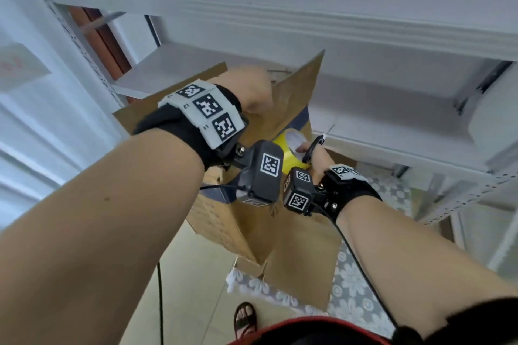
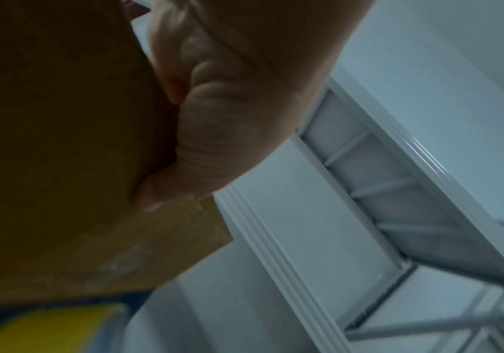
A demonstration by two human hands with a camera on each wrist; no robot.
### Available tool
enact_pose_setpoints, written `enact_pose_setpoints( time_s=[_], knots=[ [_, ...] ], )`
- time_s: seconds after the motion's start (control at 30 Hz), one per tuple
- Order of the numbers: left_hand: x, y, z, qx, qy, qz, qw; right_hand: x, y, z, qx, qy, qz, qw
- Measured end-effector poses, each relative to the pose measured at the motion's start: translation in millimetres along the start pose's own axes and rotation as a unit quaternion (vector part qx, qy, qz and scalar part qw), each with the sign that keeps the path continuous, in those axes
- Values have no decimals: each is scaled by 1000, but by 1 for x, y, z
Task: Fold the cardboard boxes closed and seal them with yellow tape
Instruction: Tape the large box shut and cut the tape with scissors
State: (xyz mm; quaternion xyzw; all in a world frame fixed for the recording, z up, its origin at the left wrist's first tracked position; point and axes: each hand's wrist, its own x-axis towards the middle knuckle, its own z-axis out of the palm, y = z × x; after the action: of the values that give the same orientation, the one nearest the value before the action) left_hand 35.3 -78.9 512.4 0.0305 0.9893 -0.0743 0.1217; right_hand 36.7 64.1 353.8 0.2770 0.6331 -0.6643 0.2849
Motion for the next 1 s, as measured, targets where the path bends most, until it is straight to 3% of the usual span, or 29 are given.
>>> enact_pose_setpoints(
  time_s=[0.1,0.2,0.5,0.63,0.77,1.0],
  knots=[
    [12,-17,15,-37,-43,19,998,10,5,40,23,-14,10,1000],
    [19,-38,30,-91,-80,15,992,21,9,71,75,-36,64,994],
    [46,-100,94,-110,-77,-51,990,55,35,153,85,-88,112,986],
    [67,-113,149,-162,-85,-86,979,86,43,165,93,-85,126,984],
    [87,-110,194,-178,-81,-66,978,119,74,161,87,-50,168,981],
    [107,-135,227,-239,-208,-55,947,140,98,166,111,-60,205,971]
  ],
)
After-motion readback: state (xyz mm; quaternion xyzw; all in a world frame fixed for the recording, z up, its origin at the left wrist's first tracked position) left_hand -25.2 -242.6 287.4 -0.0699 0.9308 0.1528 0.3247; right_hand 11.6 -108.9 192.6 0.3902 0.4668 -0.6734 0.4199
